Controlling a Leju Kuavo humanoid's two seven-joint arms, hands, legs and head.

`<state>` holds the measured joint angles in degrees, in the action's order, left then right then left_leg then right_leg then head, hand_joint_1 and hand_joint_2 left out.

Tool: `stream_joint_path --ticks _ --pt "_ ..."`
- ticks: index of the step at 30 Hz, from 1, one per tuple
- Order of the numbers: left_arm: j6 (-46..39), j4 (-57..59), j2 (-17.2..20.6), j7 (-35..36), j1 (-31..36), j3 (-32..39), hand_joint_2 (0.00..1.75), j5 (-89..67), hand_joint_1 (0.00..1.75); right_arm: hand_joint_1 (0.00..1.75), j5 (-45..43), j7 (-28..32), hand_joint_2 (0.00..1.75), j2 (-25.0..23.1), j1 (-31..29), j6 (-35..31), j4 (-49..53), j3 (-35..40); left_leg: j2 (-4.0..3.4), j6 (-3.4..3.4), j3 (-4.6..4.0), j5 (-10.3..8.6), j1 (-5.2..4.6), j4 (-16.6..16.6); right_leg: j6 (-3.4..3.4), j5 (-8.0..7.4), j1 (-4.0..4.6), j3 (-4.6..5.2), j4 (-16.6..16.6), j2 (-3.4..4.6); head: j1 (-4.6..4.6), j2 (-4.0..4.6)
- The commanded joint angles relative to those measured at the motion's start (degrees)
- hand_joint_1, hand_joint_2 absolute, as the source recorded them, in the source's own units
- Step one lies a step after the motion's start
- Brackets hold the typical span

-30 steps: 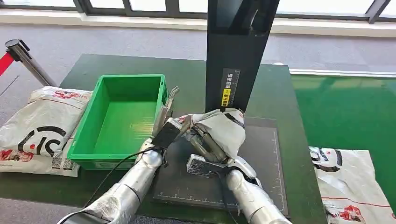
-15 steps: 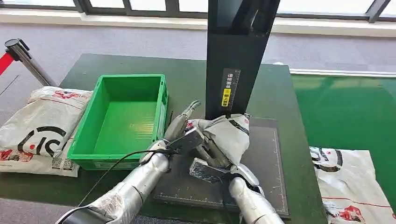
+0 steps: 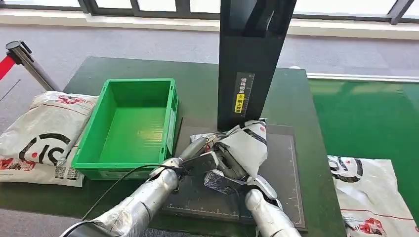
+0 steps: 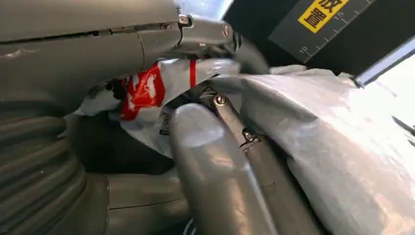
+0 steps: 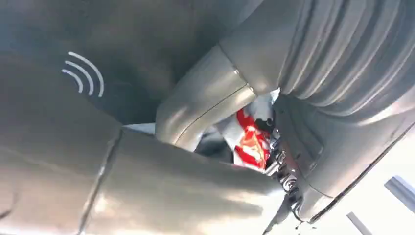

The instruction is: Moved the parcel from conveyor to table for the left to box.

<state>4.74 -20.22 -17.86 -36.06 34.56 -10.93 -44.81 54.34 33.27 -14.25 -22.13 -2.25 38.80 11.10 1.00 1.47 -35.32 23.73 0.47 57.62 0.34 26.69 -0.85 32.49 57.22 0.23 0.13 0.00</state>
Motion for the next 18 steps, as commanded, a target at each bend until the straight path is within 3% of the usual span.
stream_joint_path --ticks 1,10,14,15,17,18 --pt "2.08 3.41 1.84 -0.84 -1.31 -3.05 1.75 -0.94 1.75 0.00 0.10 0.28 0.00 -0.36 -3.84 -0.22 -3.36 -2.88 -0.32 -0.04 0.20 0.05 -0.05 -0.10 -0.04 -0.03 -0.02 -0.10 -0.07 0.23 0.00 0.00" --pt "1.85 3.75 1.80 0.21 -1.48 -3.50 1.75 -2.27 1.75 0.00 0.05 -0.08 0.00 -0.35 -2.96 -0.83 -2.54 -3.13 -0.26 -0.03 0.19 0.04 -0.06 -0.10 -0.04 -0.01 0.01 -0.08 -0.06 0.18 0.02 0.00" --pt "-3.41 3.27 1.23 2.59 -1.09 -2.46 1.75 -3.10 1.75 0.00 0.28 -0.89 0.00 -0.32 -1.80 -0.57 -0.24 -3.40 -0.25 -0.05 0.20 0.05 -0.06 -0.10 -0.03 0.00 0.01 -0.11 -0.07 0.15 0.02 0.00" --pt "-6.11 2.70 1.04 2.74 -1.07 -1.67 1.75 -2.70 1.75 0.00 0.33 -1.10 0.00 -0.25 -1.61 -0.78 -0.12 -3.49 -0.28 -0.05 0.23 0.07 -0.05 -0.11 -0.03 0.00 0.01 -0.14 -0.09 0.17 0.02 0.00" --pt "-25.00 -0.03 -0.01 4.23 -0.87 4.21 1.75 -0.01 1.75 0.00 0.57 -2.01 0.00 -0.02 0.22 -1.60 1.63 -3.91 -0.24 -0.05 0.18 0.05 -0.04 -0.10 -0.03 0.00 0.02 -0.11 -0.09 0.12 0.00 0.00" --pt "-30.63 -0.42 -0.07 4.63 0.08 5.81 1.75 0.28 1.75 0.00 0.61 -2.17 0.00 0.12 1.13 -1.63 2.39 -4.02 -0.13 -0.03 0.11 0.02 -0.04 -0.06 -0.02 0.01 0.00 -0.07 -0.04 0.05 0.02 0.00"
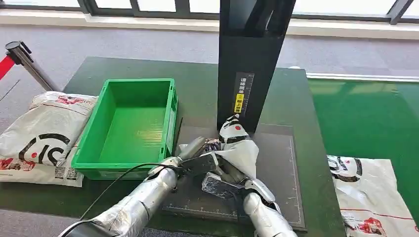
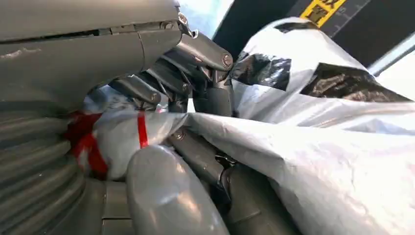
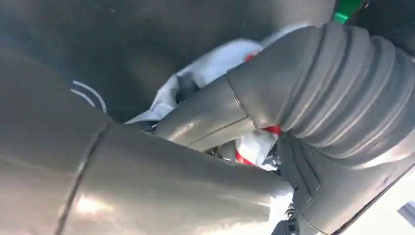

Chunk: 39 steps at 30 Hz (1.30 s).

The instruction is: Moved the parcel from conveyor to table for the left to box.

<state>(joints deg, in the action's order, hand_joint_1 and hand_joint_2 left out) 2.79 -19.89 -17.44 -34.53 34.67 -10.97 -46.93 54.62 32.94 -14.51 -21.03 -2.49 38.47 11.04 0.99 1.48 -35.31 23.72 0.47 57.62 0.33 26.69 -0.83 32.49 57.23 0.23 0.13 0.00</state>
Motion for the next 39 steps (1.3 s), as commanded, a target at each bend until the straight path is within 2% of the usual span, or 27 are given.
stream_joint_path --ticks 1,4,5,6,7,8,10,12,20,24,31,37,38,39 --pt "-32.06 -2.13 -0.62 2.59 -0.11 7.68 1.75 3.37 1.75 0.00 0.39 -1.84 0.00 0.43 0.56 -1.24 3.31 -4.04 -0.05 -0.04 0.04 0.01 -0.03 -0.04 -0.02 0.01 -0.03 -0.03 -0.04 -0.02 0.02 0.00" --pt "-31.47 -2.58 -0.24 2.30 -0.24 8.11 1.75 3.31 1.75 0.00 0.57 -1.87 0.00 0.37 0.68 -1.19 3.44 -4.05 -0.04 -0.03 0.03 0.02 -0.01 -0.03 -0.02 0.02 -0.04 -0.02 -0.04 -0.03 -0.02 0.00" --pt "-34.83 -3.74 -0.43 1.96 -0.77 9.33 1.75 3.91 1.75 0.00 0.66 -1.90 0.00 0.35 0.57 -1.14 3.34 -4.05 -0.13 -0.05 0.08 0.04 -0.01 -0.04 -0.04 0.01 -0.04 -0.05 -0.06 0.03 0.00 0.00" --pt "-42.79 -5.75 -0.48 0.91 -1.50 12.06 1.75 4.24 1.75 0.00 0.94 -2.01 0.00 0.20 0.28 -1.36 2.81 -4.08 -0.18 -0.02 0.05 0.04 0.02 -0.02 -0.04 -0.01 -0.01 0.02 -0.05 0.09 0.02 0.00" --pt "-42.79 -8.80 -0.48 0.97 -2.52 14.61 1.75 2.30 1.75 0.00 1.03 -1.90 0.00 0.11 0.04 -1.42 2.36 -4.11 -0.27 -0.02 0.12 0.04 0.01 -0.07 -0.06 -0.01 -0.01 -0.02 -0.09 0.12 0.00 0.00" --pt "-42.79 -17.70 -2.07 0.98 -5.66 22.27 1.75 -5.69 1.75 0.00 1.10 -1.52 0.00 -0.07 -0.52 -1.76 1.28 -4.13 -0.26 -0.01 0.06 0.02 -0.01 -0.05 -0.05 -0.01 -0.02 0.05 -0.06 0.13 0.02 0.00" --pt "-42.79 -23.71 -2.56 -1.93 -7.26 27.85 1.75 -8.85 1.75 0.00 1.30 -1.24 0.00 -0.39 -1.01 -2.16 0.36 -4.17 -0.23 -0.03 0.00 0.03 0.00 -0.01 -0.03 0.00 0.00 0.09 -0.04 0.10 0.02 0.00" --pt "-42.79 -28.77 -2.56 -2.95 -9.18 29.00 1.75 -8.01 1.75 0.00 1.46 -1.00 0.00 -0.60 -1.48 -2.33 -0.38 -4.14 -0.37 -0.03 0.04 0.07 0.00 -0.01 -0.03 -0.01 0.03 0.09 -0.03 0.23 0.02 0.00" --pt "-42.79 -28.67 -2.56 -2.59 -9.39 28.69 1.75 -7.70 1.75 0.00 1.47 -0.96 0.00 -0.58 -1.61 -2.34 -0.56 -4.16 -0.37 -0.02 0.12 0.09 -0.02 -0.04 -0.04 0.03 0.02 0.01 -0.05 0.20 0.02 0.00" --pt "-42.79 -34.13 -2.56 -3.21 -11.21 30.44 1.75 -8.46 1.75 0.00 1.46 -0.61 0.00 -0.49 -2.14 -2.41 -1.60 -4.10 -0.38 0.00 0.05 0.07 -0.03 -0.03 -0.02 0.00 -0.02 0.08 -0.01 0.26 0.02 0.00" --pt "-42.79 -35.91 -2.56 -3.05 -12.06 31.96 1.75 -8.41 1.75 0.00 1.05 0.16 0.00 -0.45 -3.29 -2.96 -3.60 -4.28 -0.42 -0.01 0.15 0.09 -0.01 -0.07 -0.06 0.01 0.01 -0.03 -0.07 0.25 0.02 0.00" --pt "-42.79 -45.08 -2.56 -2.08 -14.23 37.51 1.75 -9.95 1.75 0.00 0.87 0.09 0.00 -0.15 -3.05 -3.44 -3.59 -4.67 -0.48 -0.01 0.14 0.11 0.00 -0.04 -0.06 0.01 0.04 0.00 -0.06 0.31 0.02 0.00" --pt "-42.79 -45.24 -2.56 -1.31 -14.27 38.35 1.75 -10.44 1.05 0.00 0.85 0.08 0.00 -0.12 -2.91 -3.50 -3.45 -4.71 -0.51 0.00 0.13 0.12 0.00 -0.05 -0.05 0.00 0.03 0.02 -0.06 0.37 0.02 0.00" --pt "-42.79 -44.47 -2.56 -0.46 -13.89 40.44 1.75 -10.87 0.00 0.00 0.87 0.03 0.00 -0.05 -2.51 -3.63 -2.94 -4.81 -0.51 -0.01 0.16 0.12 -0.01 -0.06 -0.06 0.01 0.02 -0.01 -0.07 0.34 0.00 0.00"
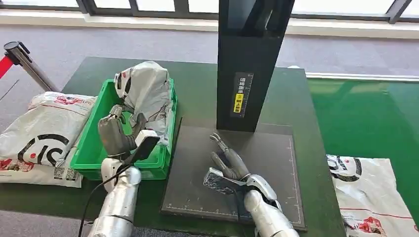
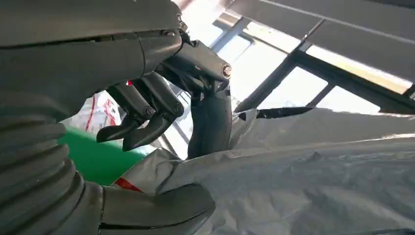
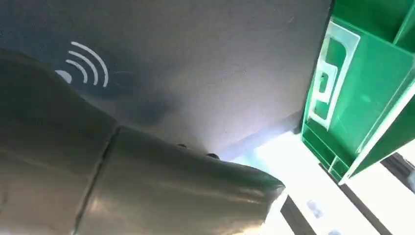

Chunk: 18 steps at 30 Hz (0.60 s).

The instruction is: Moved the parcel from conveyor to table for the left to box.

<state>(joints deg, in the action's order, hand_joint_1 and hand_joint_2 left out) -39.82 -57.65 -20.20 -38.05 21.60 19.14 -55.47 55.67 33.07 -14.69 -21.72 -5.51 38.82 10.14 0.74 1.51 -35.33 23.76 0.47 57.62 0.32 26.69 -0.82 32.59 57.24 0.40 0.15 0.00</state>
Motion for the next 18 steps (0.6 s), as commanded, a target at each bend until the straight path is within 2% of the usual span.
stream_joint_path --ticks 1,2,4,5,8,14,16,18 --pt "-0.18 -5.03 0.20 3.24 -0.32 11.65 1.75 -2.10 0.00 0.00 -0.18 -0.15 0.00 0.18 -1.54 -0.62 -2.93 -3.97 -0.22 -0.03 0.16 0.07 0.01 -0.07 -0.04 0.01 0.03 -0.11 -0.09 0.12 0.00 0.00" --pt "-0.18 -3.92 0.20 3.88 0.22 12.96 0.00 -3.19 0.00 0.00 -0.17 -0.23 0.00 0.20 -1.31 -0.65 -2.58 -4.03 -0.15 -0.02 0.13 0.05 -0.01 -0.05 -0.03 0.02 0.01 -0.07 -0.05 0.06 0.00 0.00" --pt "-0.18 -0.89 0.20 3.36 2.32 18.52 0.00 -3.31 0.00 0.00 -0.08 -0.39 0.00 0.28 -0.67 -0.45 -1.52 -4.15 -0.05 -0.01 0.12 0.03 -0.01 -0.06 -0.03 0.03 0.00 -0.09 -0.05 0.00 0.00 0.00" --pt "-0.18 -1.01 0.20 5.95 1.33 16.51 0.00 -5.22 0.00 0.00 0.07 -0.58 0.00 0.29 -0.41 -0.53 -1.05 -4.32 -0.08 -0.02 0.19 0.03 -0.01 -0.10 -0.04 0.02 0.01 -0.15 -0.10 0.01 0.00 0.00" --pt "-0.18 6.06 0.20 1.50 5.88 24.49 0.00 -9.14 0.00 0.00 0.27 -0.99 0.00 0.46 0.81 -0.34 0.89 -4.62 -0.02 0.00 0.09 0.02 -0.01 -0.05 -0.04 0.05 0.00 -0.06 -0.05 -0.05 0.00 0.00" --pt "-0.18 6.94 0.20 0.58 6.41 22.96 0.00 -7.49 0.00 0.00 -0.11 -1.39 0.00 0.73 0.62 -0.89 1.77 -5.98 -0.02 -0.01 0.08 0.02 0.00 -0.04 -0.04 0.04 -0.01 -0.05 -0.06 -0.07 0.00 0.00" --pt "-0.18 5.76 0.20 1.71 4.99 18.52 0.00 -6.58 0.00 0.00 1.27 0.51 0.00 0.07 1.52 -1.20 3.87 -8.60 0.04 -0.02 0.06 0.02 -0.01 -0.04 -0.05 0.05 -0.01 -0.03 -0.05 -0.12 0.00 0.00" --pt "-0.18 5.76 0.20 1.71 4.99 18.52 0.00 -6.58 0.00 0.00 1.27 0.51 0.00 0.07 1.52 -1.20 3.87 -8.60 0.13 -0.03 0.10 0.02 -0.01 -0.05 -0.05 0.09 -0.01 -0.11 -0.07 -0.24 -0.02 0.00"
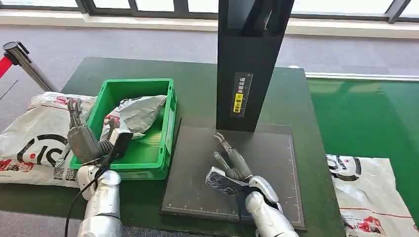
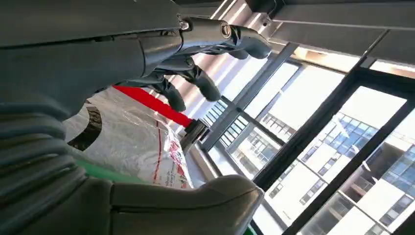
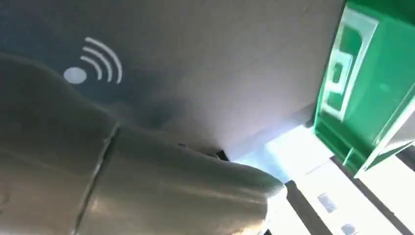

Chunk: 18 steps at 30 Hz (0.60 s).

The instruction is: Moved the parcel from conveyor to table for the left to box.

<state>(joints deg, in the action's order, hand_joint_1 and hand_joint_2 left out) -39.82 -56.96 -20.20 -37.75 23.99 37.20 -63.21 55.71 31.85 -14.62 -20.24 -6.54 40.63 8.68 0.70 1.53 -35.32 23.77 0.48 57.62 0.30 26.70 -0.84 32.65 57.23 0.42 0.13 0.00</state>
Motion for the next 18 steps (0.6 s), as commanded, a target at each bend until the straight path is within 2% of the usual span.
stream_joint_path --ticks 1,5,7,8,11,12,13,14,15,16,17,18 --pt "-0.18 5.07 0.20 1.40 2.60 0.47 0.00 1.16 0.00 0.00 1.22 1.74 0.00 0.00 0.04 -0.17 2.05 -7.14 0.14 -0.04 0.06 0.00 -0.03 -0.05 -0.02 0.06 -0.03 -0.11 -0.04 -0.19 0.02 0.00" --pt "-0.18 6.06 0.20 0.30 2.98 0.50 0.00 0.93 0.00 0.00 -0.20 2.84 0.00 -0.07 -0.80 -1.04 2.69 -7.91 0.10 -0.06 0.17 0.03 -0.01 -0.08 -0.05 0.07 0.02 -0.24 -0.10 -0.22 0.02 0.00" --pt "-0.18 6.33 0.20 -2.25 2.96 -0.55 0.00 4.48 0.00 0.00 -3.41 4.60 0.00 -0.51 -0.50 -4.23 5.75 -10.66 0.08 -0.05 0.13 0.01 -0.01 -0.06 -0.04 0.05 0.01 -0.19 -0.07 -0.20 0.02 0.00" --pt "-0.18 2.99 0.20 -2.25 0.88 -6.24 0.00 11.32 0.00 0.00 -6.27 4.97 0.00 -0.90 -0.16 -7.40 8.28 -13.29 0.07 -0.05 0.08 0.01 -0.01 -0.04 -0.04 0.05 0.01 -0.12 -0.05 -0.19 0.02 0.00" --pt "-0.18 2.06 0.20 -2.25 -0.22 -7.15 0.00 12.09 0.00 0.00 -6.89 4.71 0.00 -0.16 -0.48 -6.62 9.29 -13.90 0.08 -0.07 0.03 0.02 -0.03 -0.01 -0.02 0.06 -0.01 -0.08 -0.02 -0.19 0.02 0.00" --pt "-0.18 -7.38 4.27 -2.25 -6.79 -27.55 0.00 33.69 0.00 0.00 -4.38 -1.03 1.75 -0.48 -1.81 -28.08 10.34 -20.08 0.05 -0.04 0.00 0.01 -0.04 -0.01 -0.01 0.03 -0.02 -0.02 0.00 -0.13 0.02 0.00" --pt "2.51 -10.22 4.61 -2.25 -8.16 -31.13 0.00 41.63 0.00 0.00 2.60 -5.15 1.75 0.55 -2.60 -33.46 12.47 -24.16 0.05 -0.07 0.09 0.04 -0.03 -0.04 -0.03 0.06 0.00 -0.15 -0.06 -0.17 0.00 0.00" --pt "2.63 -10.66 5.27 -2.25 -8.91 -33.21 1.75 44.15 0.00 0.00 7.90 -6.38 1.75 -0.21 -2.99 -33.46 14.43 -28.21 0.02 -0.07 -0.01 0.03 -0.04 0.00 -0.01 0.04 -0.02 -0.05 -0.02 -0.12 0.00 0.00" --pt "4.06 -11.31 5.08 -2.25 -9.46 -34.59 1.75 46.50 0.00 0.00 29.50 -19.95 1.75 -0.43 -1.08 -33.46 29.25 -34.09 0.13 -0.09 -0.07 0.03 -0.06 0.04 0.00 0.07 -0.04 -0.04 0.02 -0.23 -0.02 0.00" --pt "4.04 -12.07 4.82 -2.25 -9.75 -35.33 1.75 47.34 0.00 0.00 34.29 -29.17 1.75 5.45 0.77 -33.46 30.00 -27.12 0.17 -0.09 -0.06 0.03 -0.05 0.05 0.00 0.09 -0.02 -0.07 0.03 -0.29 0.02 0.00" --pt "5.84 -13.26 4.57 -2.25 -10.35 -36.29 1.75 49.40 0.00 0.00 34.29 -43.57 1.75 16.98 0.34 -33.46 26.65 -12.72 0.25 -0.07 -0.23 -0.03 -0.10 0.10 0.02 0.08 -0.12 0.20 0.14 -0.31 0.04 0.00" --pt "6.16 -14.19 4.50 -2.25 -11.01 -37.15 1.75 50.77 0.00 0.00 34.29 -62.33 1.75 21.89 -2.23 -33.46 23.49 0.83 0.48 -0.11 -0.17 -0.01 -0.09 0.11 0.03 0.15 -0.12 0.05 0.06 -0.57 0.04 0.00"
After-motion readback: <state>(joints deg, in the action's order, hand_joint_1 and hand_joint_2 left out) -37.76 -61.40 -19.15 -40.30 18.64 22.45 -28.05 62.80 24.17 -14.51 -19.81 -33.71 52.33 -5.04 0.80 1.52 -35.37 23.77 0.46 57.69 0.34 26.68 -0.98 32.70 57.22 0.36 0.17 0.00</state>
